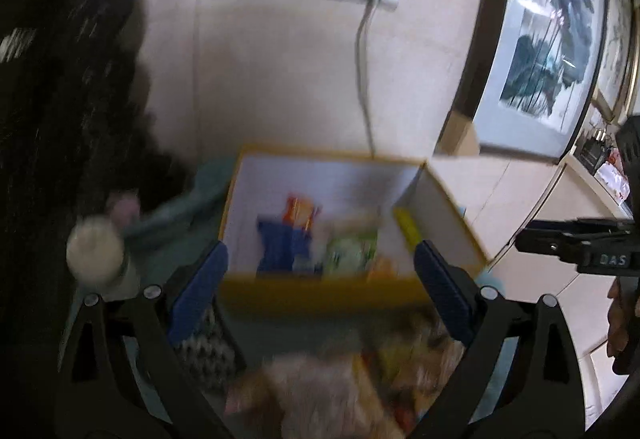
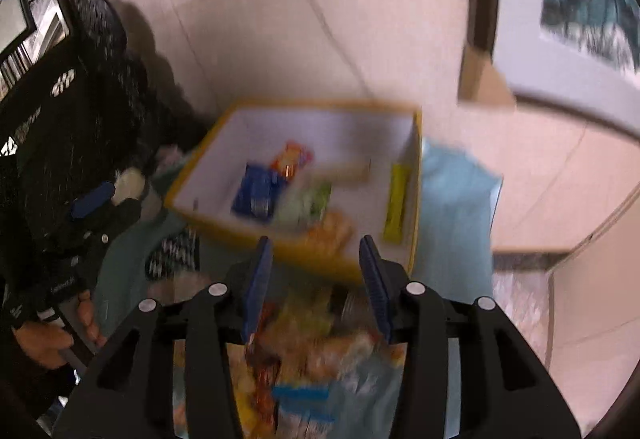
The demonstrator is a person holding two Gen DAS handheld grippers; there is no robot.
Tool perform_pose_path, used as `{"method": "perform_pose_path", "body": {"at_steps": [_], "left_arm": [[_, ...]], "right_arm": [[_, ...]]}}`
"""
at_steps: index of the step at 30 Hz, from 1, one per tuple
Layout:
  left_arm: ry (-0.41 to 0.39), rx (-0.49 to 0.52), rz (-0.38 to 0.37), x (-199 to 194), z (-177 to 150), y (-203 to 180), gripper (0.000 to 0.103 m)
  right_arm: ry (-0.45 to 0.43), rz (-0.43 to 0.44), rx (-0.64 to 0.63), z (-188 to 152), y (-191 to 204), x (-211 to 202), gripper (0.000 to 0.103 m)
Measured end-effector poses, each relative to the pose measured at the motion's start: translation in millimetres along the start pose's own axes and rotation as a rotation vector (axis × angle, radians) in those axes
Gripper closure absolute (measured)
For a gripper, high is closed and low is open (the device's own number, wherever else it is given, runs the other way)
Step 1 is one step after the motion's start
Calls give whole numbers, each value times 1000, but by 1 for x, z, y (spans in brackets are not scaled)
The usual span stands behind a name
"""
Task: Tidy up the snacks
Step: 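Carry the green bag and yellow bar into the yellow box and release, then grasp the yellow barcode snack pack with the right tool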
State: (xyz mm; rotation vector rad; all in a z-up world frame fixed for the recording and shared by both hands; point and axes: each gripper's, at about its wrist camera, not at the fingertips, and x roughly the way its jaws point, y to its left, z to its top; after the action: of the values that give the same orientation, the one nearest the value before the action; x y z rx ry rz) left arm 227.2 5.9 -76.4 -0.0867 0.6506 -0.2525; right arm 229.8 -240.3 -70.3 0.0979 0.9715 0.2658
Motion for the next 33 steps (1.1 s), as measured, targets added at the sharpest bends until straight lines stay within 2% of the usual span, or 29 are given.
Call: {"method": "perform_pose_path", "body": {"at_steps": [4,8,12,17,21,25,26,27,29,31,33], "left_arm": [[91,-2,10,-7,-59,6,7],[176,40,12,-16,-116,4,7],[221,70,59,-18,-154,11,7],[228,75,102,-12,-169,19,7],[224,65,122,-5,-171,21,7],[237,72,130,7,-171,18,7],[252,76,134,12,-172,18,7],[264,81,142,16,-173,18,7],[290,102,143,22,-176,18,8],[287,154,98,21,-182,15,20],[252,241,78,15,-185,5,50]], "right_arm": [[107,32,55,-65,-2,12,48],[216,87,100,-129,8,23,45],[297,115,89,-168,31,32,44],[304,106,30,-181,55,37,43],[320,99,-27,-185,75,51,35],[326,48,-164,-191,105,74,34],[321,31,-205,-195,111,78,37],[321,13,-252,-200,117,81,53],[343,10,-300,-205,122,83,62],[335,6,-314,-207,118,78,63],[317,7,-279,-204,109,71,64]]}}
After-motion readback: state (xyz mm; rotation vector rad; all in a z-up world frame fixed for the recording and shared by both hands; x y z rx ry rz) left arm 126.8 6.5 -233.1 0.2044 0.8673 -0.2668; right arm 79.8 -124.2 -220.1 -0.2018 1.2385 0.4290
